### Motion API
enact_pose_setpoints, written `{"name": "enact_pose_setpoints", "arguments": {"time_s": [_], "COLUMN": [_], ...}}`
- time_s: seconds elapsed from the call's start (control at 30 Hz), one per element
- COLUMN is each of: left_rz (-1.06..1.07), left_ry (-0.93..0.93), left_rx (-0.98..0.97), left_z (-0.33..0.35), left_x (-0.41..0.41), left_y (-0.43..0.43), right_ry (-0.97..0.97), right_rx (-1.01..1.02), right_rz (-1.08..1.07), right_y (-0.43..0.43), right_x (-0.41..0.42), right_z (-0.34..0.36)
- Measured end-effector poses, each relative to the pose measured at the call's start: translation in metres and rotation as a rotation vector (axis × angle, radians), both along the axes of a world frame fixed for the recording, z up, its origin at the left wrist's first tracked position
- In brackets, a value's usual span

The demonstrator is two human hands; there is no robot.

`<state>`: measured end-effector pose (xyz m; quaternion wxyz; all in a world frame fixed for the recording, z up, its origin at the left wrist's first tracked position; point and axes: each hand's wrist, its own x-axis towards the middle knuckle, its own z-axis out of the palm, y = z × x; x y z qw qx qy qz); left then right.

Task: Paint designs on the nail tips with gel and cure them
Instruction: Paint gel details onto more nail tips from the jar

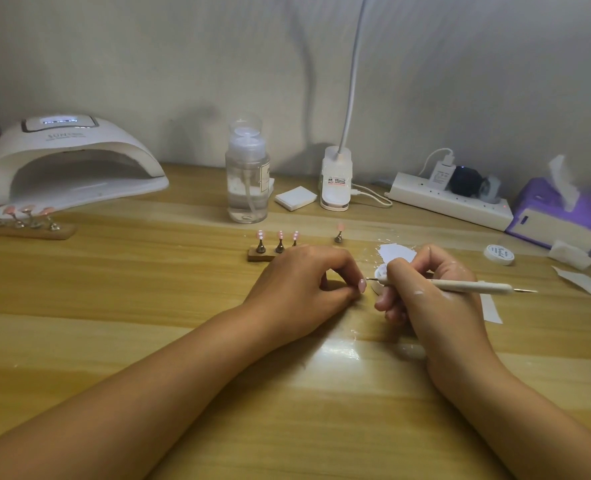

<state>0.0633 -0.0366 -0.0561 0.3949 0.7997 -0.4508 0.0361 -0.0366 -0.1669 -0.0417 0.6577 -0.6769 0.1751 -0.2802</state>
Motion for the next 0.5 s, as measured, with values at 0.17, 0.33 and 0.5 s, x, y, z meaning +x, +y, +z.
{"name": "enact_pose_setpoints", "arguments": {"time_s": [0.17, 0.33, 0.5], "left_rz": [-0.001, 0.001, 0.008], "left_ry": [0.002, 0.001, 0.003], "left_rx": [0.005, 0.009, 0.004], "left_z": [0.0006, 0.0001, -0.0006], "left_x": [-0.0001, -0.0001, 0.0004], "left_y": [-0.0004, -0.0008, -0.0009], "right_ry": [0.022, 0.05, 0.06], "right_rx": [-0.012, -0.047, -0.058], "right_rz": [0.001, 0.01, 0.016], "right_y": [-0.0005, -0.0013, -0.0009], "right_x": [0.001, 0.0014, 0.0016], "right_z": [-0.001, -0.0022, -0.0025]}}
